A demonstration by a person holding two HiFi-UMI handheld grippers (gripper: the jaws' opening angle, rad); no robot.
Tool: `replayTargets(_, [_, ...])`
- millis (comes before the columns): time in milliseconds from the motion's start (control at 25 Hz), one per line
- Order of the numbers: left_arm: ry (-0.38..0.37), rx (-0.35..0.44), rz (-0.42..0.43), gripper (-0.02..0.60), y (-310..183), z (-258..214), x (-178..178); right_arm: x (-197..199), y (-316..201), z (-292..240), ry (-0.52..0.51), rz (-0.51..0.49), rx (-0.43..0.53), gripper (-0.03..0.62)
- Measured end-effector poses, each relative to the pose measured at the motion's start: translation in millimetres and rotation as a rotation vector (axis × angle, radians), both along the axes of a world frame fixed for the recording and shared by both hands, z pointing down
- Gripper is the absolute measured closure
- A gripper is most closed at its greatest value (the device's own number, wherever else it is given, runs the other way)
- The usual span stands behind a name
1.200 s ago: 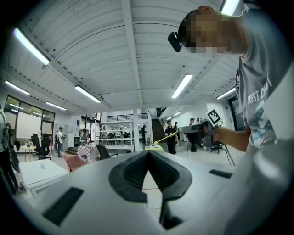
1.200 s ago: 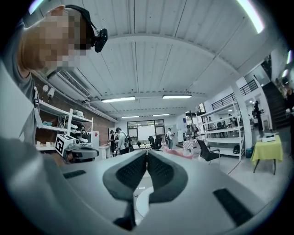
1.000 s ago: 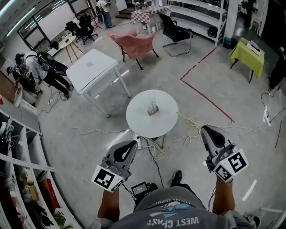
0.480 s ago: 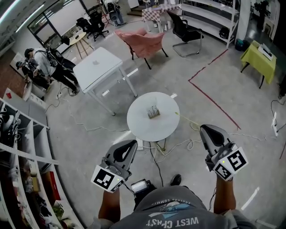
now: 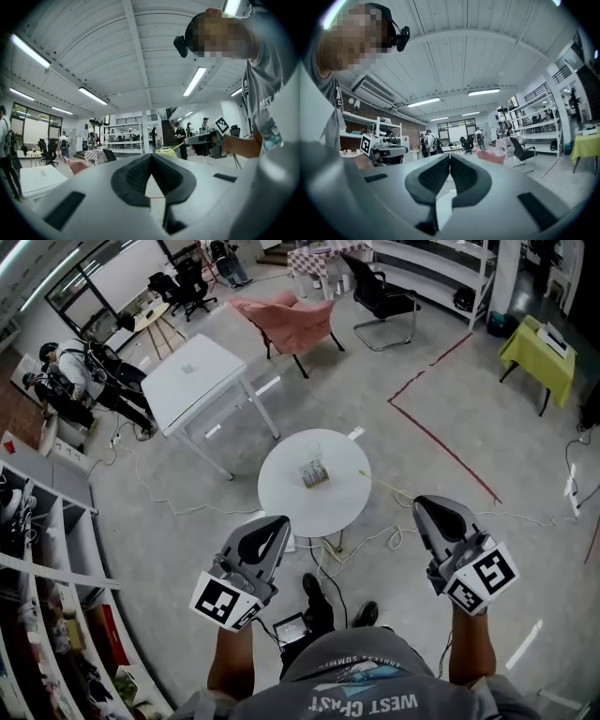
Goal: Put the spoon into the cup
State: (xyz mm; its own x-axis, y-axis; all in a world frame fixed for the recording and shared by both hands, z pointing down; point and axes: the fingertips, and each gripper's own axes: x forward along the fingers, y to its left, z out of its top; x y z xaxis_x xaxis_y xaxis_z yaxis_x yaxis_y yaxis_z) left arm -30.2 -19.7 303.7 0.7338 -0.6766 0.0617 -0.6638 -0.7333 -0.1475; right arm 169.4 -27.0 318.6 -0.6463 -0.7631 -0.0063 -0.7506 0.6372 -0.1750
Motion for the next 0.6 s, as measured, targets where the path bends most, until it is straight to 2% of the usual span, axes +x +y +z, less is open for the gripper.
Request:
replayTargets(240, [-0.031, -0.005, 0.054, 0.580, -26.7, 17.4, -21.3, -0.1, -14.6, 9.4, 0.011, 0.090, -0.013, 0.588])
replayTargets(400, [0.008, -0.028, 0.073, 0.579, -52.6, 14.1, -38.3, -7.1, -31.6, 3.1, 0.035, 0.142, -0.020, 0.588])
replayTargets(600, [-0.007, -0.001, 0.130, 0.580, -81.3, 9.1, -55.2, -20.3, -50.1, -5.5, 0.037, 0.198, -0.010, 0.588])
